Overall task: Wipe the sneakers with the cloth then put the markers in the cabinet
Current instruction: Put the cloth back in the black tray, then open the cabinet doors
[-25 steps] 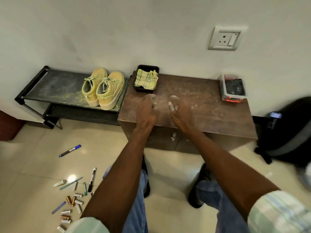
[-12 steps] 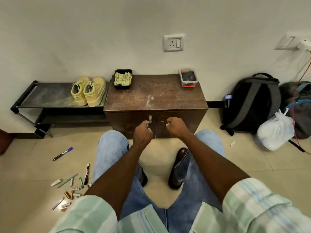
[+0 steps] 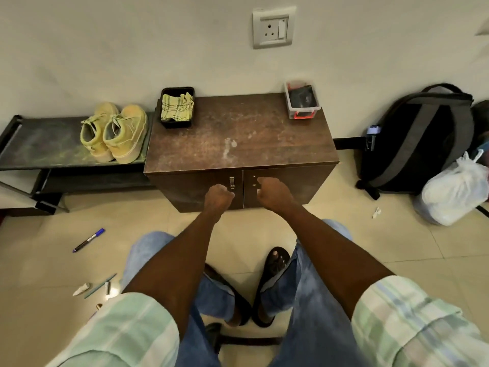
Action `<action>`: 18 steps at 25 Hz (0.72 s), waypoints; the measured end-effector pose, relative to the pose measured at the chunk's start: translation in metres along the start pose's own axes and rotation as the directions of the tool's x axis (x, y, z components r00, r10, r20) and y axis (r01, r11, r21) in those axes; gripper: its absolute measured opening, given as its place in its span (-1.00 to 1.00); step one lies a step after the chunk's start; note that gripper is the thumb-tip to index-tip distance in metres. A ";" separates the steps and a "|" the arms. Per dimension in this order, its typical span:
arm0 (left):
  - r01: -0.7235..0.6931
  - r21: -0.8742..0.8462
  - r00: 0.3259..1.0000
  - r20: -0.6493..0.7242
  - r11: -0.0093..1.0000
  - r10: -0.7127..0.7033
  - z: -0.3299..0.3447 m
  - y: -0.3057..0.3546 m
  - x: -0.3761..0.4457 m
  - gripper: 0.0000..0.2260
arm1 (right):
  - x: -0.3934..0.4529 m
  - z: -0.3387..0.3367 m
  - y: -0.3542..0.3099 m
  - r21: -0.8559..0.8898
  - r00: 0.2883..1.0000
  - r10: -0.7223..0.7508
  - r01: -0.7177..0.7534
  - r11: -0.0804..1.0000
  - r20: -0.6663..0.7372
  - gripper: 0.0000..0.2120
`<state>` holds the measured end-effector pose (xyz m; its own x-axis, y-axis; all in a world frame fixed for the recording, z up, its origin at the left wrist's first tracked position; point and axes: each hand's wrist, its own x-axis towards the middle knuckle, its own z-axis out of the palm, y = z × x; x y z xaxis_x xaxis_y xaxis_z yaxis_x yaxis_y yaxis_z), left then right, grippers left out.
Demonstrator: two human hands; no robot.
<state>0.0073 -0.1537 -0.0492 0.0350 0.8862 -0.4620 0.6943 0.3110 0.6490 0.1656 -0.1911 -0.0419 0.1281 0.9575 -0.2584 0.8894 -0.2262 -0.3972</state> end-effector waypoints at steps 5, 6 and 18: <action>0.119 -0.280 0.992 -0.001 0.953 -0.124 0.017 0.003 0.051 -0.89 | 0.040 0.006 -0.009 -0.105 0.956 -0.118 0.092 0.990 -0.270 -0.73; 0.122 -0.281 0.992 -0.009 0.952 -0.130 0.021 0.002 0.058 -0.88 | 0.044 0.008 -0.012 -0.119 0.942 -0.137 0.105 0.987 -0.307 -0.72; 0.273 -0.389 0.956 0.209 0.880 -0.204 0.034 -0.004 0.076 -0.61 | 0.029 0.037 -0.014 -0.019 0.951 -0.036 0.031 0.999 -0.307 -0.52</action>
<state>0.0316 -0.0995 -0.1073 0.0417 0.7123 -0.7007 0.3412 0.6490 0.6800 0.1409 -0.1664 -0.0764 0.2249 0.9736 0.0390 0.9012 -0.1926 -0.3883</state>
